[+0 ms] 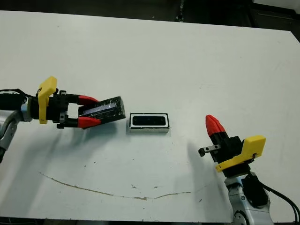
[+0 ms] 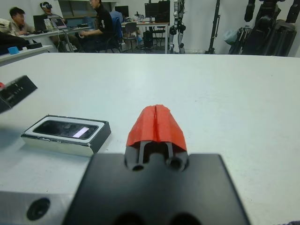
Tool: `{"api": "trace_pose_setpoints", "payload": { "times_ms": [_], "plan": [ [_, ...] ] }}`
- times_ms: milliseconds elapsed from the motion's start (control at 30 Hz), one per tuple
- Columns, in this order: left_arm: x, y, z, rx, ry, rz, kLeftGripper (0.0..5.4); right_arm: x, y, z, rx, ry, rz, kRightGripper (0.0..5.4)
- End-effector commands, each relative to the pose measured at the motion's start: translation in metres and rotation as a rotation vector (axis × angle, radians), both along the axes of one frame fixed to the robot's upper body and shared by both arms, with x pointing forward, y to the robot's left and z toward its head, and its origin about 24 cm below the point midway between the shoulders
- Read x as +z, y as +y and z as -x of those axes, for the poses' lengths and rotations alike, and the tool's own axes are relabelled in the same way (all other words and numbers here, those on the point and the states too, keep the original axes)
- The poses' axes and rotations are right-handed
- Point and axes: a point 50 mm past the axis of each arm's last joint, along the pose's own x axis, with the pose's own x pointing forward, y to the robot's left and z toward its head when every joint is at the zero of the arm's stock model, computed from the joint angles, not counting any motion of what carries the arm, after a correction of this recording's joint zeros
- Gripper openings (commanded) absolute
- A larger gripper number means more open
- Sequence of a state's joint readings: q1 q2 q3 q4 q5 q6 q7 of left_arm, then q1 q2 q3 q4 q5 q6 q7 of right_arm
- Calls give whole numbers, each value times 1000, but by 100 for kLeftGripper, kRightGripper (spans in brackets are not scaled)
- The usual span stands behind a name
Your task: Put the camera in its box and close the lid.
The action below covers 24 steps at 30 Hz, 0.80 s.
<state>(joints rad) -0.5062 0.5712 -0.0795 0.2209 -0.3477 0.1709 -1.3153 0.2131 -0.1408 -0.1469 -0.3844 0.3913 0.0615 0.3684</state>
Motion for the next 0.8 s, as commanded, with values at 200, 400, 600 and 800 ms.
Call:
{"api": "trace_pose_setpoints", "payload": {
  "times_ms": [200, 400, 600, 800],
  "plan": [
    [-15, -21, -2, -32, 133, 26, 315, -2, -1, 3, -16, 14, 16, 0],
    [-24, -33, -10, -66, 188, 2, 315, -2, -1, 3, -15, 8, 24, 0],
    [-31, -41, -16, -77, 162, -54, 315, -3, -1, 3, -2, 8, 15, 0],
    [-37, -46, -20, -72, 126, -77, 315, -3, 0, 3, 0, 10, 5, 0]
  ]
}}
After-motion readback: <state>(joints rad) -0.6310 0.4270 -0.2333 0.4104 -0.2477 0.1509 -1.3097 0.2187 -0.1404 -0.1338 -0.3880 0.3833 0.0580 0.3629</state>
